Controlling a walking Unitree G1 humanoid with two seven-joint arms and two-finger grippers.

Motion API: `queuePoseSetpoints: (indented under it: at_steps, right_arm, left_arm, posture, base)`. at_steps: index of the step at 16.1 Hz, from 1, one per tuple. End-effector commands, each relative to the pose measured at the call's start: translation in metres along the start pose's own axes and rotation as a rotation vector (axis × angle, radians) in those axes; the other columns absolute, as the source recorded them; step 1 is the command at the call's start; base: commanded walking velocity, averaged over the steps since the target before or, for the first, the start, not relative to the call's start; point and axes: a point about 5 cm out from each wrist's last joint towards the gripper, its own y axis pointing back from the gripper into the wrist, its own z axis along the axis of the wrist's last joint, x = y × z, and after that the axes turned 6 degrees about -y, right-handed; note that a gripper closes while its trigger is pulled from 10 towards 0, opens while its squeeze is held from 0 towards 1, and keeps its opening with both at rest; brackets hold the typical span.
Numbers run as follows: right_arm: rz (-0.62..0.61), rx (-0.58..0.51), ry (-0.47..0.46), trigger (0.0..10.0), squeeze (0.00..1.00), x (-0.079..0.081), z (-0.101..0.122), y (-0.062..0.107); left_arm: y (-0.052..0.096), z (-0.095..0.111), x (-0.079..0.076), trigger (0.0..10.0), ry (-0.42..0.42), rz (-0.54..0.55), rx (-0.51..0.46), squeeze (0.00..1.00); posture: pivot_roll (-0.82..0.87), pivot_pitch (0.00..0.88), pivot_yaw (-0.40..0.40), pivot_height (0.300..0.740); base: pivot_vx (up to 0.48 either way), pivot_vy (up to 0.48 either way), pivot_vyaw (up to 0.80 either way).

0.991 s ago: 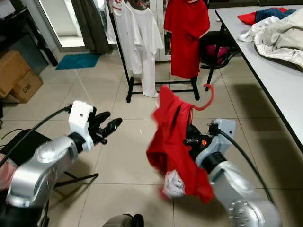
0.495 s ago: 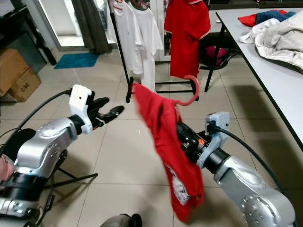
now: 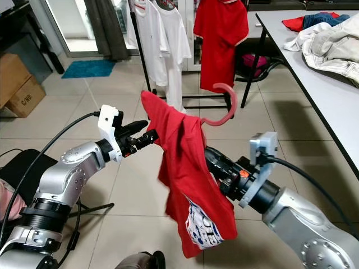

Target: Hang hanger

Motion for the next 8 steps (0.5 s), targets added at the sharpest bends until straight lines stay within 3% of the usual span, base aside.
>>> queuePoseSetpoints:
  at_steps: [1,8]
  right_arm:
    - [0.061,0.015,0.009,10.0,0.00,0.010,0.002,0.000]
    - [0.089,0.042,-0.008,10.0,0.00,0.009,0.004,0.002]
  left_arm:
    - [0.000,0.002,-0.002,0.0,-0.028,-0.017,-0.016,0.00]
    - [0.006,-0.013,0.001,0.0,-0.031,0.024,0.009,0.00]
  posture:
    - [-0.05,0.058,0.091,0.740]
    - [-0.04,0.065,0.056,0.740]
  base:
    - [0.000,0.000,0.00]
    - [0.000,0.000,0.00]
